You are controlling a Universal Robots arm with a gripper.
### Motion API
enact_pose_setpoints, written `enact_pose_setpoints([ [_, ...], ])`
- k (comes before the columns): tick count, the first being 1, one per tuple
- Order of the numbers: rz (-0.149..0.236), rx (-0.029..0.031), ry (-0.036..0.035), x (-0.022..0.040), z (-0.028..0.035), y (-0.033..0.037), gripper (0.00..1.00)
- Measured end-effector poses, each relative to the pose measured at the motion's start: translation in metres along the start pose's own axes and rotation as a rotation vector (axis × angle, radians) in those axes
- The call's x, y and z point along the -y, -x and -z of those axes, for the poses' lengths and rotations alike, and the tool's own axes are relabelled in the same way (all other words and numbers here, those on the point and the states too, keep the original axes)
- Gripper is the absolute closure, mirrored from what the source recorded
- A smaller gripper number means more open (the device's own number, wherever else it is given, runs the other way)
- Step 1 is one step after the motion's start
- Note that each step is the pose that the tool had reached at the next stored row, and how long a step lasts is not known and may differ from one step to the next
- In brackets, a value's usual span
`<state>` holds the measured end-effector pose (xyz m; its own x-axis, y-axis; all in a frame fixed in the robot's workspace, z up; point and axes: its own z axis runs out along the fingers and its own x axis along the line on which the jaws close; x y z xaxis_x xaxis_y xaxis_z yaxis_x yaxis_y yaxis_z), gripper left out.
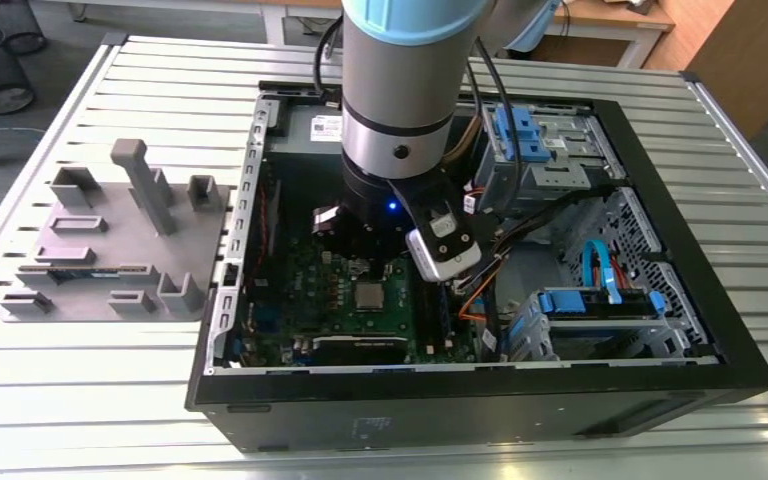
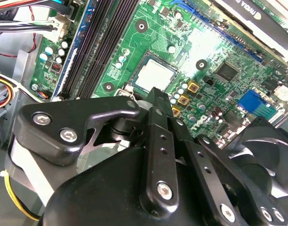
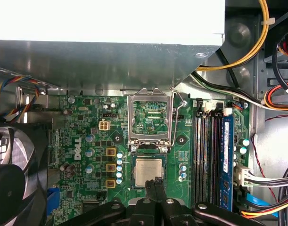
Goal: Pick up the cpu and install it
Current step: 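Close the cpu cover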
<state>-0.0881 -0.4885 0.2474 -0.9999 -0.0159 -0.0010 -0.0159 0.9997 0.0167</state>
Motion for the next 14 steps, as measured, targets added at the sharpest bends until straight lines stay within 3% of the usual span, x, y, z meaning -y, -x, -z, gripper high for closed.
enact_pose_setpoints([
  [9,0.000,-0.0001,-0.0001,0.0001,0.0000,0.0009,0.89],
  [14,0.000,-0.0001,-0.0002,-0.0011,-0.0009,0.0078,0.89],
])
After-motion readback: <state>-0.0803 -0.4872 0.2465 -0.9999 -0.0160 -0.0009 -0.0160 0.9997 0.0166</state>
